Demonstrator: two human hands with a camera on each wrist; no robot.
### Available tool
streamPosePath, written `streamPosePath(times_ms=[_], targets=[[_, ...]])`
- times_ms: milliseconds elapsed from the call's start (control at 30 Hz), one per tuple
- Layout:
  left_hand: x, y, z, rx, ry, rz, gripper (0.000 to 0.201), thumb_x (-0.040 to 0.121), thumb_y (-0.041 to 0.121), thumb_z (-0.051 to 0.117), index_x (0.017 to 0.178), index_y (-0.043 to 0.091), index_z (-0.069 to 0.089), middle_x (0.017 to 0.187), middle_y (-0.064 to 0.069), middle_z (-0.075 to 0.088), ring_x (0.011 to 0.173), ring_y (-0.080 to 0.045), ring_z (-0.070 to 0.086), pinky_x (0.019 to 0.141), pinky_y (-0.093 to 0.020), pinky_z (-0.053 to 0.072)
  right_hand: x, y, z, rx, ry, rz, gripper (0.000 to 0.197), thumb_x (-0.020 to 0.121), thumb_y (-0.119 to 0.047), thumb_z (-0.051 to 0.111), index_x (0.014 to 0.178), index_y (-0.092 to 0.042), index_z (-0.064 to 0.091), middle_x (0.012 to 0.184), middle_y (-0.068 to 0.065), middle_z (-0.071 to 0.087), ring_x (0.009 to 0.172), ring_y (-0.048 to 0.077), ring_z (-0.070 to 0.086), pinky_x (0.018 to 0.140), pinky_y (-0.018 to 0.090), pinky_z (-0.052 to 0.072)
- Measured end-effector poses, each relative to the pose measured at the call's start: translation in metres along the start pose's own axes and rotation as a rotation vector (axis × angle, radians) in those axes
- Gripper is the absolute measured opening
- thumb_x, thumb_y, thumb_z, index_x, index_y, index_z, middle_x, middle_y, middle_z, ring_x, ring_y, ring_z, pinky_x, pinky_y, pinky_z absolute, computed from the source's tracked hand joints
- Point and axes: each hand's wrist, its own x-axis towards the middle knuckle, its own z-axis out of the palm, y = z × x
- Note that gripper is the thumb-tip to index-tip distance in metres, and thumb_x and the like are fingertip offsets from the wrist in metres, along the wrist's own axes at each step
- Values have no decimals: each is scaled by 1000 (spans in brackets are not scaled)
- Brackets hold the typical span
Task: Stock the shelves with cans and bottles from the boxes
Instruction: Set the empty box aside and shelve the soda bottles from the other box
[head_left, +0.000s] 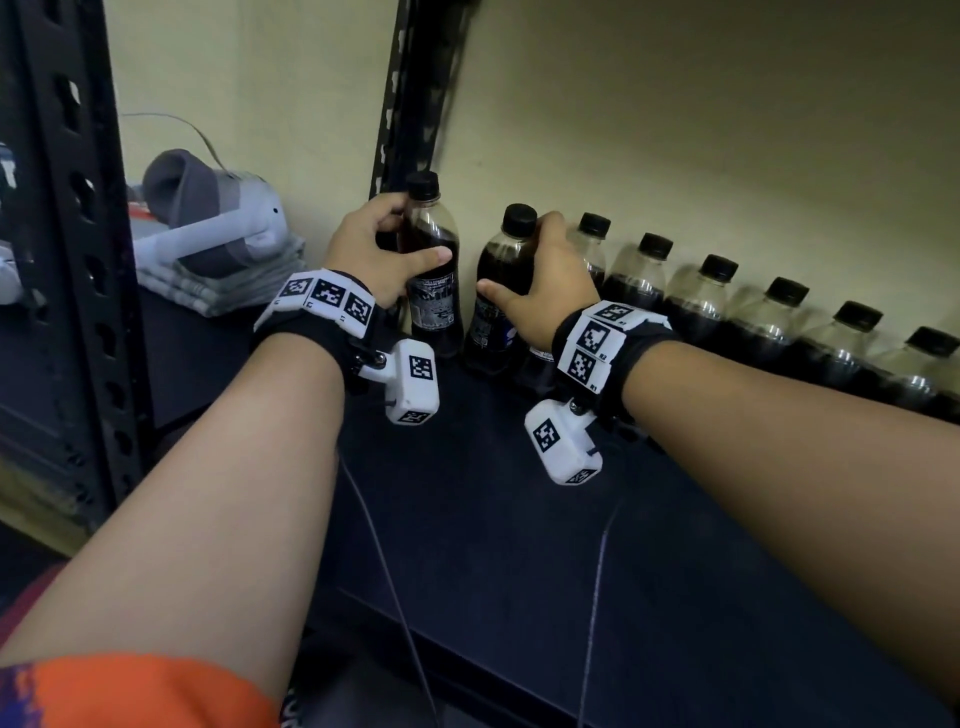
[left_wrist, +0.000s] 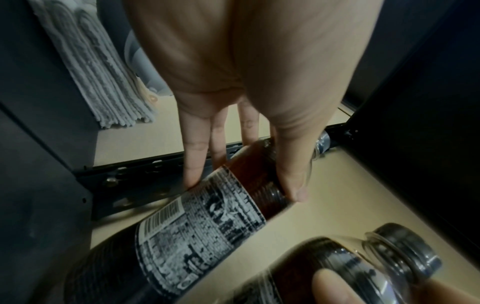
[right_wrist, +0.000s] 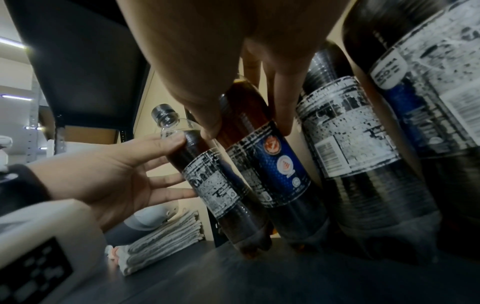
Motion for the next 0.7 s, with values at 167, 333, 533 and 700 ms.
streamPosePath(times_ms=[167, 333, 533, 700], targets=[[-2, -4, 13, -81, -47, 37, 57, 71, 26, 88, 118, 45, 64, 120, 9, 68, 104, -23, 72, 87, -52, 59, 9, -1, -8, -244, 24, -116, 80, 82, -42, 80, 140, -19, 30, 120, 5, 64, 115, 31, 54, 86, 39, 46], [0, 1, 24, -44, -58, 47, 53, 57, 51, 84, 104, 63, 63, 118, 14, 69, 106, -22, 71, 91, -52, 57, 19, -2, -14, -460, 75, -144, 80, 77, -56, 78, 137, -23, 37, 131, -2, 60, 128, 30, 40, 98, 50, 34], [7, 1, 42, 17, 35, -46, 56, 78, 29, 85, 126, 25, 57, 119, 9, 64, 107, -14, 67, 98, -38, 55, 33, 1, -17, -515, 57, -93, 78, 77, -60, 76, 134, -20, 42, 138, 0, 53, 137, 25, 38, 115, 58, 18], [16, -1, 60, 129, 122, -82, 52, 84, 28, 81, 129, 20, 57, 129, -1, 63, 117, -16, 60, 95, -26, 45, 43, 5, -21, -538, -27, -52, 85, 80, -63, 72, 141, -15, 37, 142, 5, 51, 143, 25, 36, 122, 62, 8]])
